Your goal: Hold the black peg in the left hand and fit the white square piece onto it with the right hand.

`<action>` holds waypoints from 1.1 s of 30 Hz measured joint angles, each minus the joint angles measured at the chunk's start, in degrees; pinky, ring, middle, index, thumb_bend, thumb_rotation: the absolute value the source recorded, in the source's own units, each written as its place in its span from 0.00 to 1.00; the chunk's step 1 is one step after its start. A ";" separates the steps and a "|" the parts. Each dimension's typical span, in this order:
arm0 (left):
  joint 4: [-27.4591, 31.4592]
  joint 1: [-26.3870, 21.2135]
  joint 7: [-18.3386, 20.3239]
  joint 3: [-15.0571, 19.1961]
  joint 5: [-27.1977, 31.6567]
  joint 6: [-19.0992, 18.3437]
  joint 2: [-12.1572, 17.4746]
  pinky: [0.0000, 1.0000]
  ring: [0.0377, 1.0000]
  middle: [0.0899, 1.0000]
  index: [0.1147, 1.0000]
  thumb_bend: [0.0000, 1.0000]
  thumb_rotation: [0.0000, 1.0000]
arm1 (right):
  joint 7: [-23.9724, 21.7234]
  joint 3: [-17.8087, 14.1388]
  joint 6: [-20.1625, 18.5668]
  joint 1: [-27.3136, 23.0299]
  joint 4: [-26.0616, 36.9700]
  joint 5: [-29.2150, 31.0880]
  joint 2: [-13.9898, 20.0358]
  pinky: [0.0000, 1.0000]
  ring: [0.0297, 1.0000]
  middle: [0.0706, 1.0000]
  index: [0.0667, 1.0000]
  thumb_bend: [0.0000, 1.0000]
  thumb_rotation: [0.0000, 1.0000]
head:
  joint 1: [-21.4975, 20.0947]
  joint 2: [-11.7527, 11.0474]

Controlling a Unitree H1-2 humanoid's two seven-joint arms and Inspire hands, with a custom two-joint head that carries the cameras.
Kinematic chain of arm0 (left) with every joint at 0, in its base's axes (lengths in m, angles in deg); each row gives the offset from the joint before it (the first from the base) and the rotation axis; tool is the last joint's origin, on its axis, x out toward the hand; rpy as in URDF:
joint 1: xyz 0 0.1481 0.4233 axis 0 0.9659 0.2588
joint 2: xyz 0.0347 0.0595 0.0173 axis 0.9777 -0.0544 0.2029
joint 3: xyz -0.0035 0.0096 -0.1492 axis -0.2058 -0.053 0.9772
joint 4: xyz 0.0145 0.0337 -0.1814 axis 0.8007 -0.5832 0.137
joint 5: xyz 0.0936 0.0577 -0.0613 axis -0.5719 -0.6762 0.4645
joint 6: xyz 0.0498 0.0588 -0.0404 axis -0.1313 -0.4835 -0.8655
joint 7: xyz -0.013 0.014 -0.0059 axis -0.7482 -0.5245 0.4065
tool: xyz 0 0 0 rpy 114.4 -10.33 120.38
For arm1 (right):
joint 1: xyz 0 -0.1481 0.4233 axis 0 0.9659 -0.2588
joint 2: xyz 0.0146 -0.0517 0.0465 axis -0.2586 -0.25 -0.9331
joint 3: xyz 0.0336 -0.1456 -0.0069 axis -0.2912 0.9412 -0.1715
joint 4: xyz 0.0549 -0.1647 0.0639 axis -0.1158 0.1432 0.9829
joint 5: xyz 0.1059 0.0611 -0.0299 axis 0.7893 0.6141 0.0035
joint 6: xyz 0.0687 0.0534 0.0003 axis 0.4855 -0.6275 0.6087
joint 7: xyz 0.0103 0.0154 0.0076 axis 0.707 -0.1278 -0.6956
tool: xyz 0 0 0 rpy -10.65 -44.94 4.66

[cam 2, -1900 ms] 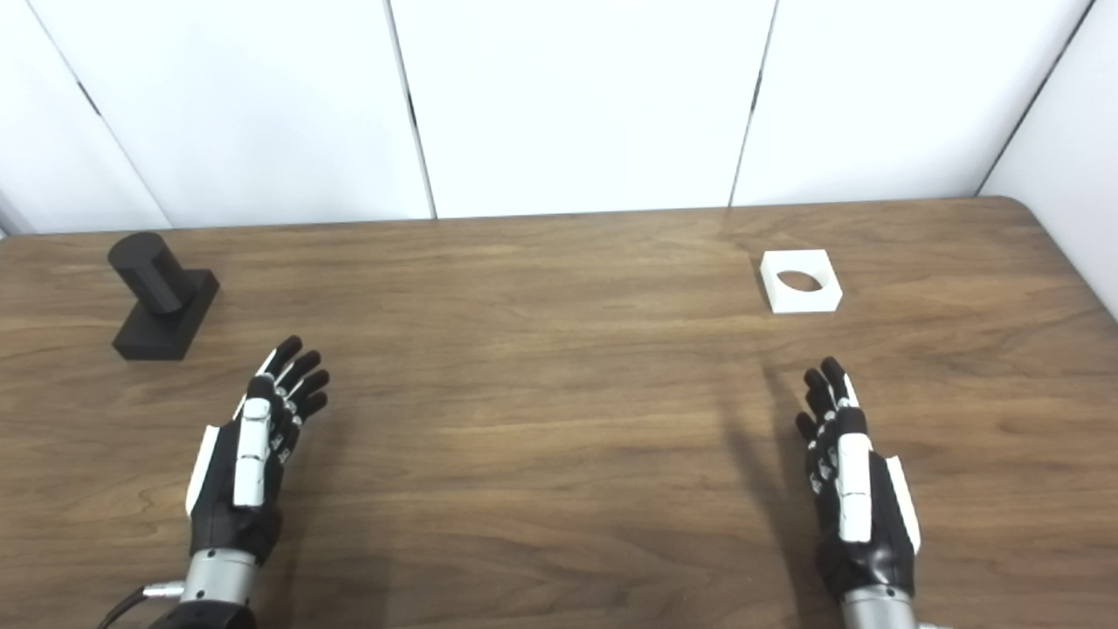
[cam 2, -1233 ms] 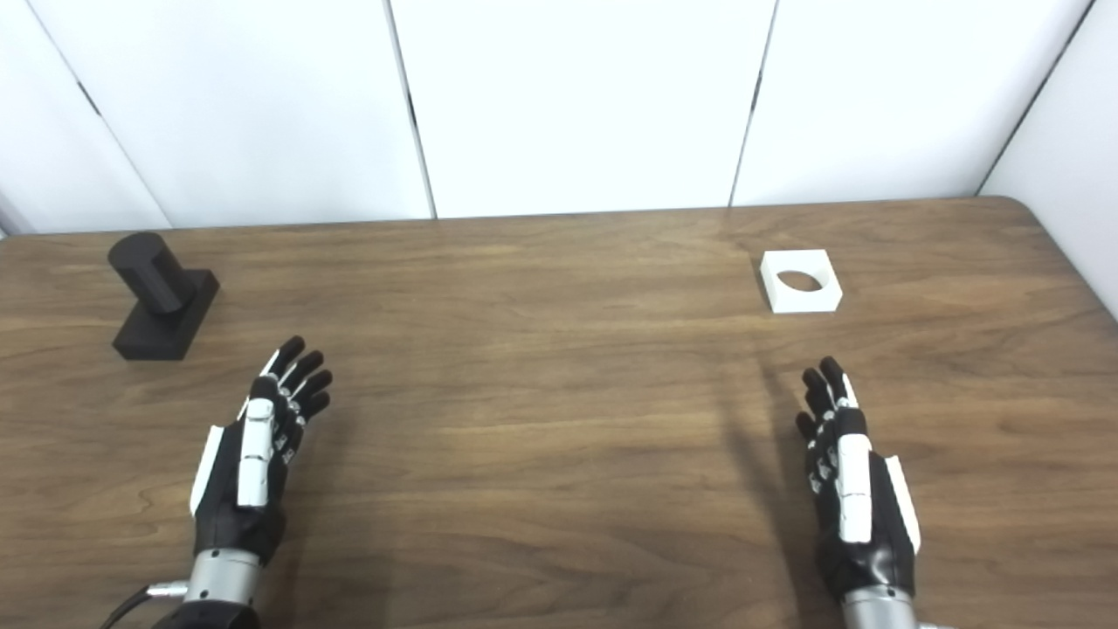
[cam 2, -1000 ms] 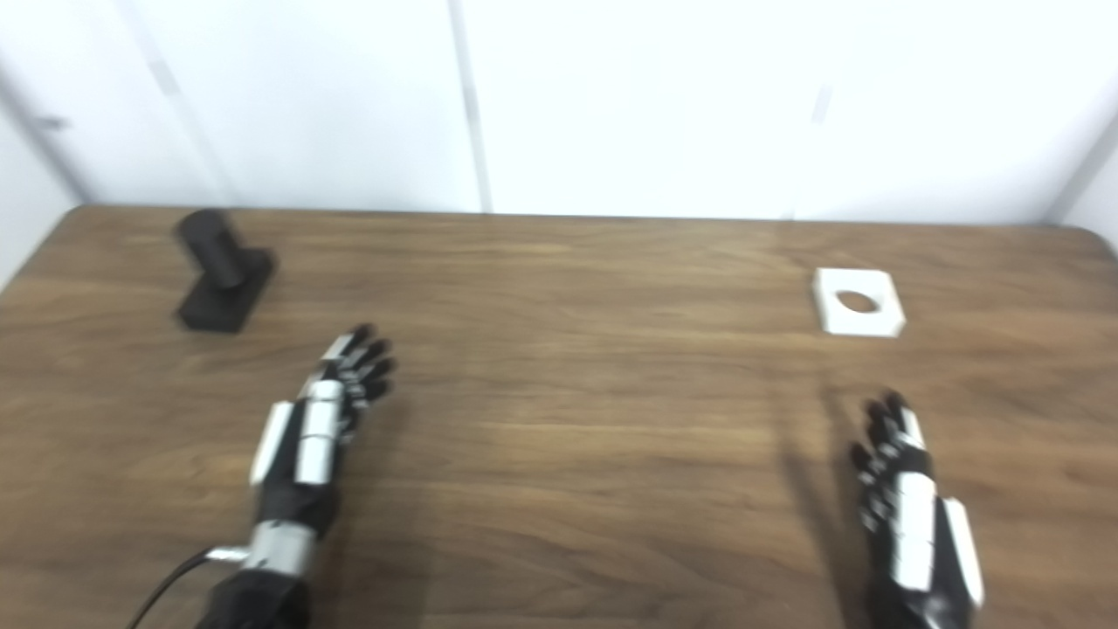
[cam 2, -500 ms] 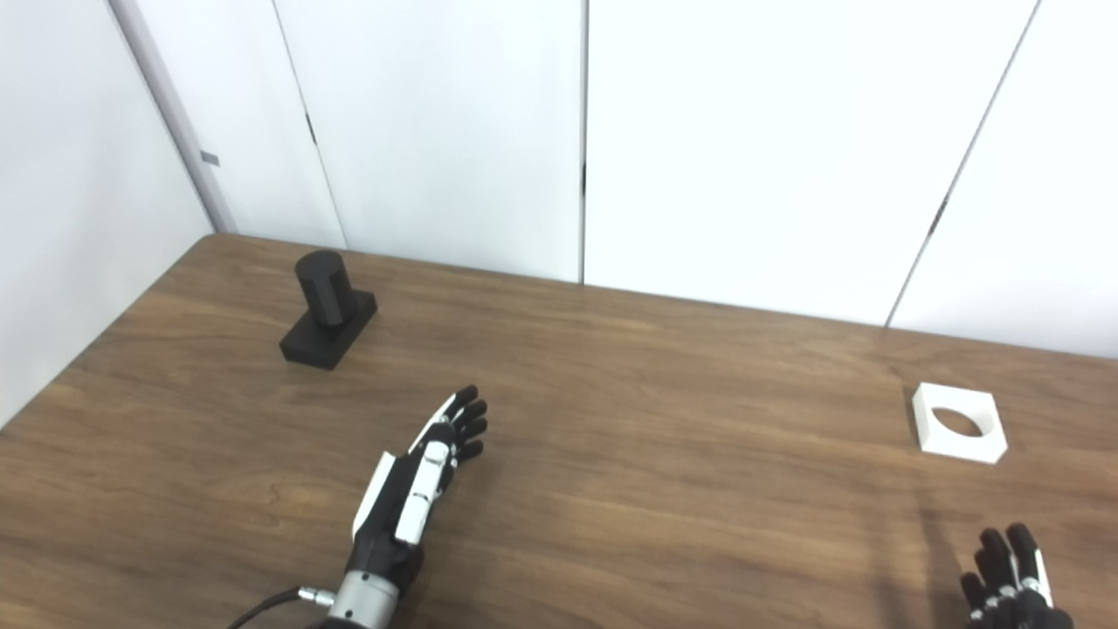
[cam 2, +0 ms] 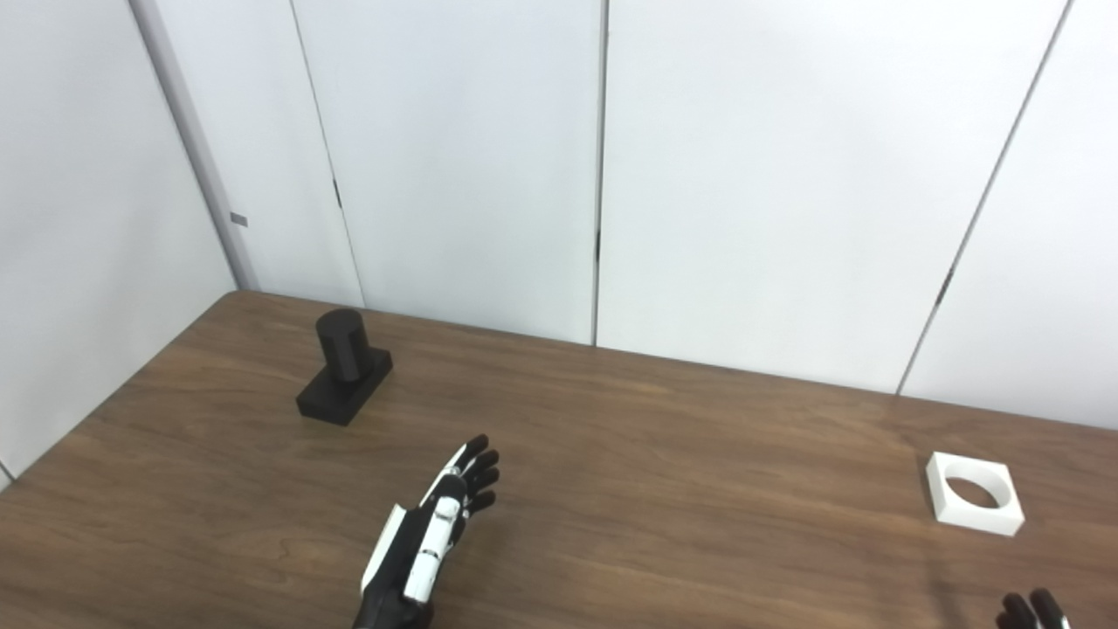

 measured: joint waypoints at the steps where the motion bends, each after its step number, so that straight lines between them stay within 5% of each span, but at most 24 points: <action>1: 0.00 0.00 0.00 -0.01 0.00 0.00 0.00 0.90 0.93 0.93 0.96 0.45 0.99 | -0.01 -0.04 0.02 -0.02 0.00 0.01 0.00 0.99 0.96 0.93 0.95 0.73 1.00 | 0.00 0.00; 10: 0.07 0.01 -0.04 -0.08 -0.14 -0.10 -0.06 0.91 0.93 0.94 0.98 0.48 0.94 | -0.07 -0.20 0.01 -0.05 0.01 0.48 0.07 0.92 0.93 0.91 0.92 0.77 0.98 | -0.09 0.79; 14: 0.62 0.05 -0.37 -0.57 -3.16 -1.60 -0.02 0.89 0.92 0.93 0.98 0.44 0.84 | -0.10 -0.27 -0.03 -0.04 0.07 0.75 0.09 0.93 0.94 0.91 0.91 0.78 0.96 | -0.18 0.97; 17: 2.40 0.39 -0.68 -0.89 -4.82 -5.56 -0.18 0.86 0.91 0.93 0.97 0.44 0.70 | -0.09 -0.25 -0.29 -0.02 0.19 0.80 0.21 0.93 0.95 0.91 0.91 0.79 0.96 | -1.05 1.14; 22: 15.37 0.31 0.46 1.36 -7.80 -20.77 0.72 0.86 0.92 0.93 0.99 0.61 0.72 | -0.02 -0.34 -1.61 0.10 0.57 1.03 0.19 0.92 0.95 0.91 0.92 0.81 0.93 | -1.76 1.23; 26: 21.00 -0.60 2.70 4.47 -9.55 -30.09 4.71 0.85 0.91 0.94 1.00 0.63 0.66 | 0.04 -0.48 -1.71 0.41 0.88 0.77 -0.01 0.90 0.94 0.92 0.93 0.81 0.93 | -1.76 1.15; 30: 21.32 -0.88 5.20 7.15 -13.37 -34.26 11.98 0.91 0.93 0.95 1.00 0.70 0.67 | 0.13 -0.46 -1.75 0.58 0.89 -0.14 0.03 0.88 0.93 0.91 0.92 0.80 0.93 | -1.76 1.14; 33: 21.33 -2.23 5.33 9.95 -16.48 -34.62 13.59 0.88 0.94 0.97 1.00 0.73 0.68 | 0.71 -0.70 -1.94 0.99 0.91 -1.18 -0.04 0.96 0.95 0.92 0.93 0.80 0.95 | -2.20 0.79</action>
